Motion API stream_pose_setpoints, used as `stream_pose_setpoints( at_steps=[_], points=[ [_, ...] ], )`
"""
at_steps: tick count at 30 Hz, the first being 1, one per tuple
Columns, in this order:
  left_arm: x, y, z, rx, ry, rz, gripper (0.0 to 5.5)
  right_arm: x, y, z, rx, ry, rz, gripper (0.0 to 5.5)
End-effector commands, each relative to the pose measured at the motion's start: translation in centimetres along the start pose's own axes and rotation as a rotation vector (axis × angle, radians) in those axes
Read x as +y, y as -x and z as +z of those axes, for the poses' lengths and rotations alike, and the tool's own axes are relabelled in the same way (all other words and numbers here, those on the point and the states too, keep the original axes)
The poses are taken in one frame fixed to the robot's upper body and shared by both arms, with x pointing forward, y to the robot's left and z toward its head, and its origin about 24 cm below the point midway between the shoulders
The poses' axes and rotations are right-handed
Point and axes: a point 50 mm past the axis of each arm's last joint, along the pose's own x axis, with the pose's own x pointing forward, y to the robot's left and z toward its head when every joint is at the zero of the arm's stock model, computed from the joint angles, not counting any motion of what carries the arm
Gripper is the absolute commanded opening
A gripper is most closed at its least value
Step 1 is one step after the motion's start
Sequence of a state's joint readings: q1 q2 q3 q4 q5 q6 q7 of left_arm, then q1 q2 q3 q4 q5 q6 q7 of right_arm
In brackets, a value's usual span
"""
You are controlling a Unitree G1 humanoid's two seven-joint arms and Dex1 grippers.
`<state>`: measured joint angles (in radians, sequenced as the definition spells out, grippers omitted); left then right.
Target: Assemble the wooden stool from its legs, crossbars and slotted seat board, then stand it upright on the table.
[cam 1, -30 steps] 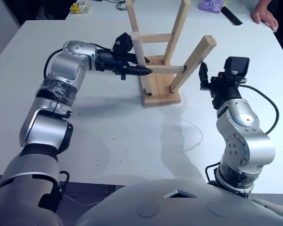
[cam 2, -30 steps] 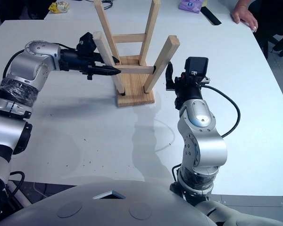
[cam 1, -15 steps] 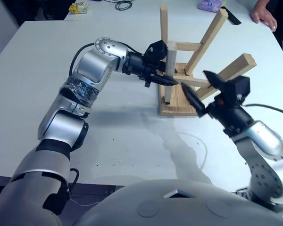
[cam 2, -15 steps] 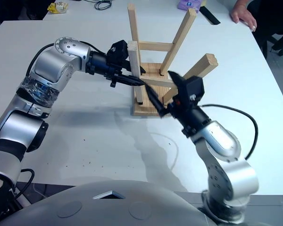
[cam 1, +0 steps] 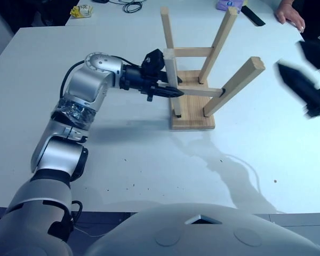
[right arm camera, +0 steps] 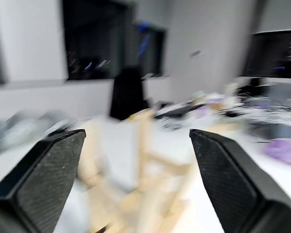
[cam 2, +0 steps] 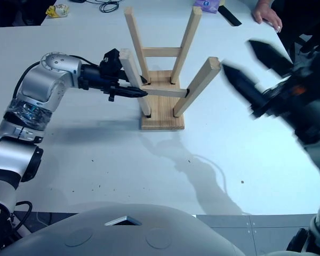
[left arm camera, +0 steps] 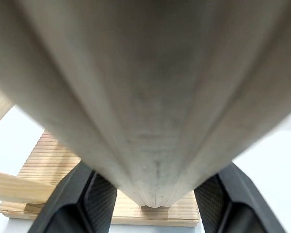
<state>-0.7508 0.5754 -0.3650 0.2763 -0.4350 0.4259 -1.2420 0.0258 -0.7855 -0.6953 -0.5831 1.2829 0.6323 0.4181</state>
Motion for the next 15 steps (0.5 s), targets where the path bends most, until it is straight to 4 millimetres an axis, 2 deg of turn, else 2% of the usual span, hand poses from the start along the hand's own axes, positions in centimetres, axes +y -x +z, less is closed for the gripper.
stream_pose_setpoints(
  at_steps=[1,4,8,11,12,15],
  points=[
    [-0.8,1.6,-6.4,0.221,0.25,0.094,2.04,-2.7,-1.2,-0.4,0.025,0.04,-0.215,3.95],
    [-1.0,1.4,-6.0,0.203,0.251,0.094,2.04,-1.9,-2.5,-6.1,0.252,0.098,-0.327,3.95],
    [-0.7,1.0,-5.4,0.182,0.247,0.088,2.04,0.9,-4.1,-12.2,0.386,0.088,-0.415,3.95],
    [-0.7,0.9,-4.9,0.174,0.238,0.065,2.05,1.9,-4.9,-13.5,0.382,0.084,-0.471,3.95],
    [-0.8,1.1,-5.0,0.176,0.238,0.063,2.05,1.5,-4.9,-13.3,0.369,0.088,-0.496,3.95],
    [-0.8,1.7,-5.7,0.197,0.244,0.082,2.05,-1.2,-4.0,-12.1,0.343,0.122,-0.626,3.95]
  ],
)
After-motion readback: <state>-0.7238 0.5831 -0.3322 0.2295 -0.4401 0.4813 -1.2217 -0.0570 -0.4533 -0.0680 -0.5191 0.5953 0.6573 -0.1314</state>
